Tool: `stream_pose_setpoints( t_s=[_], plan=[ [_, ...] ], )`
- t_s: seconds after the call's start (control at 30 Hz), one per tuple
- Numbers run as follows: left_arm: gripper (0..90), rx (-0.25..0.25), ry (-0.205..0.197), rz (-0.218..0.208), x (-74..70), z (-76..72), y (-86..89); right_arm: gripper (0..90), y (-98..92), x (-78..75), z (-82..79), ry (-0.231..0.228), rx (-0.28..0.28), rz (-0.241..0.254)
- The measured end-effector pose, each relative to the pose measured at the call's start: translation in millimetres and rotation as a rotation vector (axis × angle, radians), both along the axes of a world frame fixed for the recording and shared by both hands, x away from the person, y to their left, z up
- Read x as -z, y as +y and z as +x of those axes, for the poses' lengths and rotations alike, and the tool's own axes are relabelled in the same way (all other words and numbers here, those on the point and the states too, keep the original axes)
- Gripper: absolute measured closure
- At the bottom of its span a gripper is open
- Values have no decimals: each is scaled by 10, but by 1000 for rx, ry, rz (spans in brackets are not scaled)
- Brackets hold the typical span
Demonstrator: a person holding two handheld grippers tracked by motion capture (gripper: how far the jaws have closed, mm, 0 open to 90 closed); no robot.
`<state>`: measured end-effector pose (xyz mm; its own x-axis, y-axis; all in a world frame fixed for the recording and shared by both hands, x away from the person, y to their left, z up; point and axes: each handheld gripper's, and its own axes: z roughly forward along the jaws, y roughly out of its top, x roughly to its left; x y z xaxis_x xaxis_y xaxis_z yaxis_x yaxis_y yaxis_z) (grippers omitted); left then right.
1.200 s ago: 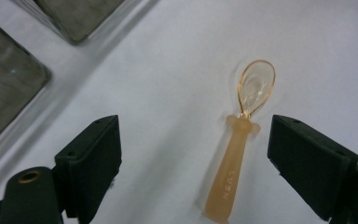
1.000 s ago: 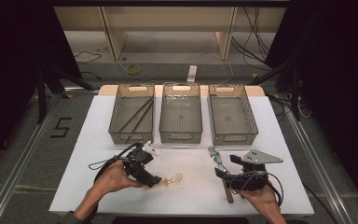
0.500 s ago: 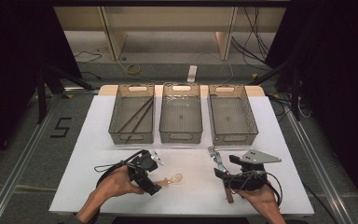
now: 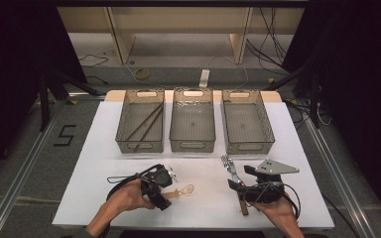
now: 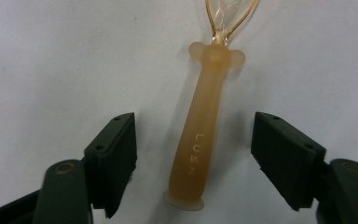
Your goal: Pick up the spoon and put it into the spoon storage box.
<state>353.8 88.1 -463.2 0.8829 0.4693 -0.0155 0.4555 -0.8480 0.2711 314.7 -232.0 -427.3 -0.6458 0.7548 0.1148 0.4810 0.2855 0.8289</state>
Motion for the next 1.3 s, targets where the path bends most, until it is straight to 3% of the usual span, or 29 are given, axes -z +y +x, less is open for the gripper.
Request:
stream_pose_setpoints(
  t_s=[0.53, 0.77, 0.9, 1.07, 1.3],
  plan=[
    [541, 35, -6, 1, -12, -22, -6, 241, 5, 5, 5, 2, -5, -9],
    [699, 45, -14, 4, -22, -21, 7, 243, -2, 5, 6, 1, -7, -13],
    [728, 58, -23, 6, -25, -34, 3, 244, 3, 5, 4, 2, -10, -17],
    [740, 38, -24, -27, -55, -43, -2, 245, 10, 3, 2, 3, -10, -21],
    [742, -7, -66, -98, -183, -20, 31, 245, 1, 2, 4, 1, -9, -19]
  ],
)
